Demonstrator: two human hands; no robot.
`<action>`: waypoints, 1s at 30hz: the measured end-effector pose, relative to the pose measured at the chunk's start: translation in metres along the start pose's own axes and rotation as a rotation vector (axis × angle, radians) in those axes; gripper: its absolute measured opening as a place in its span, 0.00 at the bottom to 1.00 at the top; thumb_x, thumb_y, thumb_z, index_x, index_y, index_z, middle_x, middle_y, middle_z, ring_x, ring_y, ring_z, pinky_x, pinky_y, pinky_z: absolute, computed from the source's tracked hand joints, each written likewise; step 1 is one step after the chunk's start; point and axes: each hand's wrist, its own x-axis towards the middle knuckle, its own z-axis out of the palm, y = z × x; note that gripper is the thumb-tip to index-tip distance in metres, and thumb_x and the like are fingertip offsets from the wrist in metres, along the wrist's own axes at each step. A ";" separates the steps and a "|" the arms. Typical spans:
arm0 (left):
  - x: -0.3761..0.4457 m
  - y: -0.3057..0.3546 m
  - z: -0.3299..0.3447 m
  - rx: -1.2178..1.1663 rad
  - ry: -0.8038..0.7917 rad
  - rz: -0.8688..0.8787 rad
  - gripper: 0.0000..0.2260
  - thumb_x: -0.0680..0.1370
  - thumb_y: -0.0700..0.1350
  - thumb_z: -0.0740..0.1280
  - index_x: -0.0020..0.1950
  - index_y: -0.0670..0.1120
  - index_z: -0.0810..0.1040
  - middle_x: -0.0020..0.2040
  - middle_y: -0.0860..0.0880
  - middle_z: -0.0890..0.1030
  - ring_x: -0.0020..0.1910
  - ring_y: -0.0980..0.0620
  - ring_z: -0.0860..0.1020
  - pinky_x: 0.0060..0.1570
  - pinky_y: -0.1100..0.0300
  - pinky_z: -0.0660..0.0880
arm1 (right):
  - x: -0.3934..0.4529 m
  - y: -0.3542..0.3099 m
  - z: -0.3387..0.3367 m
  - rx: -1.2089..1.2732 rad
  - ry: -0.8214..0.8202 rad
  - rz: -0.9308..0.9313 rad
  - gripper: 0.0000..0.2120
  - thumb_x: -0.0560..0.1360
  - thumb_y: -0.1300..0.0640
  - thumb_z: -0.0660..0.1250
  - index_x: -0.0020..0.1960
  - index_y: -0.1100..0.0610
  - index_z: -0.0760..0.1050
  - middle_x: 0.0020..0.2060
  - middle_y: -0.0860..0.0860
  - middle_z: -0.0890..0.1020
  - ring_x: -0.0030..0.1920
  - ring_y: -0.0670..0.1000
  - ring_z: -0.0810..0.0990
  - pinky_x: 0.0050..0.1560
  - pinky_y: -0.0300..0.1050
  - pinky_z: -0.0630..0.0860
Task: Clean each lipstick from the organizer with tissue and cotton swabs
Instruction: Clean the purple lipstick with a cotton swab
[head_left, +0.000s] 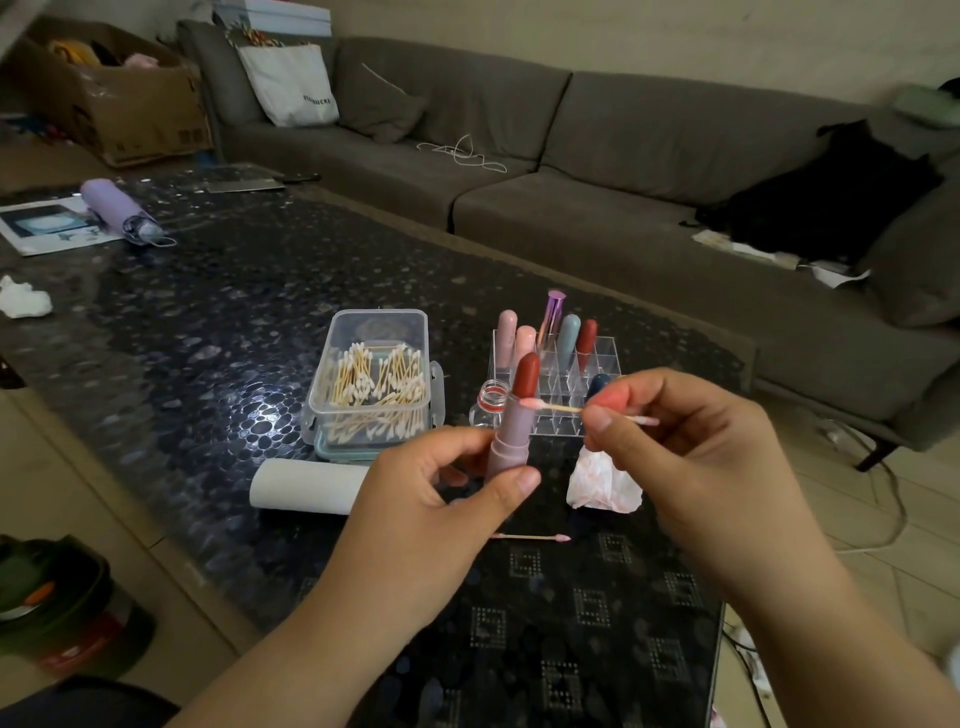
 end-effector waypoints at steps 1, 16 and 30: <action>0.000 0.000 0.000 -0.001 0.002 0.002 0.13 0.65 0.58 0.70 0.47 0.59 0.83 0.43 0.56 0.84 0.47 0.55 0.81 0.54 0.52 0.76 | 0.000 0.001 -0.001 -0.019 0.002 0.002 0.06 0.64 0.50 0.70 0.38 0.52 0.81 0.33 0.49 0.83 0.33 0.44 0.79 0.36 0.33 0.75; 0.000 0.000 0.000 -0.005 0.002 0.026 0.12 0.65 0.59 0.71 0.48 0.61 0.82 0.42 0.55 0.84 0.45 0.55 0.81 0.49 0.58 0.76 | 0.001 0.002 -0.005 0.049 -0.023 -0.014 0.06 0.64 0.52 0.70 0.36 0.54 0.81 0.27 0.44 0.78 0.31 0.39 0.74 0.35 0.32 0.73; -0.001 0.003 0.000 -0.009 0.005 0.007 0.09 0.68 0.56 0.74 0.47 0.60 0.82 0.42 0.55 0.84 0.44 0.56 0.81 0.47 0.61 0.73 | 0.001 0.004 -0.004 0.043 -0.026 -0.027 0.05 0.65 0.51 0.70 0.39 0.50 0.82 0.27 0.43 0.78 0.30 0.39 0.74 0.35 0.31 0.72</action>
